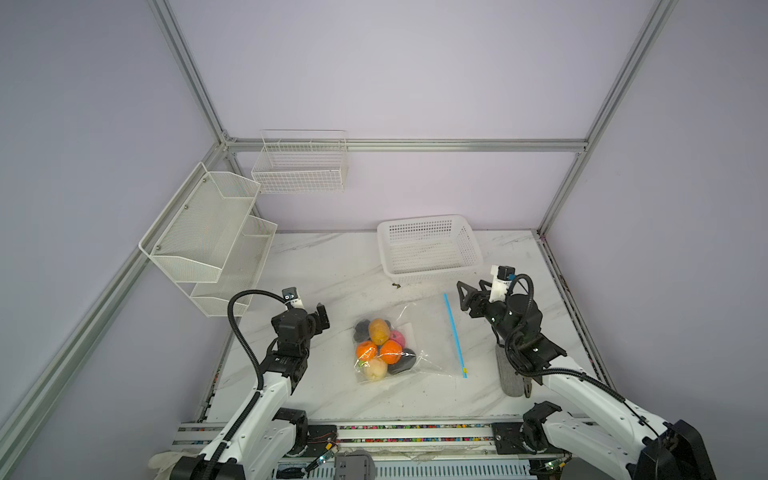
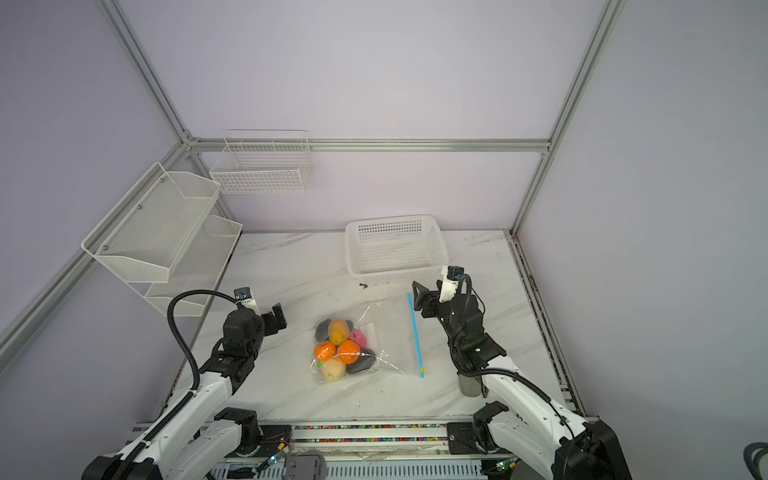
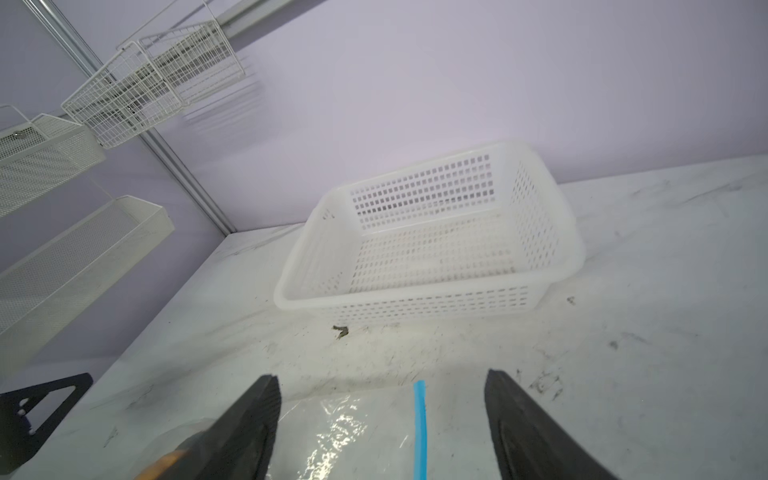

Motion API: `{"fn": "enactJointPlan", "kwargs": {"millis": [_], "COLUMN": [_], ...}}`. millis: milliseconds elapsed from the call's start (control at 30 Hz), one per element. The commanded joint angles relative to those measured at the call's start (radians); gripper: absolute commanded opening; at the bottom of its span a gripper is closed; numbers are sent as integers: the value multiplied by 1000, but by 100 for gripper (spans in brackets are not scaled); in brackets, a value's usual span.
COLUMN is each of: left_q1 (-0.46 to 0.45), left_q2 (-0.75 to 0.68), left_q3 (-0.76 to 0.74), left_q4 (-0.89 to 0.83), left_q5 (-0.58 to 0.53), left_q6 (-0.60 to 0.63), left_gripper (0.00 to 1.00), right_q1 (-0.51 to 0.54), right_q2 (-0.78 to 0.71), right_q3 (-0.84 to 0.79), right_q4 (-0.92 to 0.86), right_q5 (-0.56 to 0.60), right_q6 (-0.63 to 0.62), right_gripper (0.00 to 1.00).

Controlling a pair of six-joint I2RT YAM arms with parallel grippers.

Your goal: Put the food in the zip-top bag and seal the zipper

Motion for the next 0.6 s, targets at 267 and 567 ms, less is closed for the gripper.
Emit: {"fn": "enactJointPlan", "kwargs": {"millis": [267, 567], "left_q1": [55, 116], "left_q2": [232, 394], "left_q3": [-8, 5], "left_q4": [390, 577], "left_q5": [26, 68], "left_q6": [132, 132], "left_gripper": [100, 100], "right_q1": [-19, -146], "right_q2": [222, 461], "right_q3": [-114, -133], "right_q4": [443, 711], "right_q5": [361, 293], "right_q6": [-375, -382], "right_gripper": [84, 84]}}
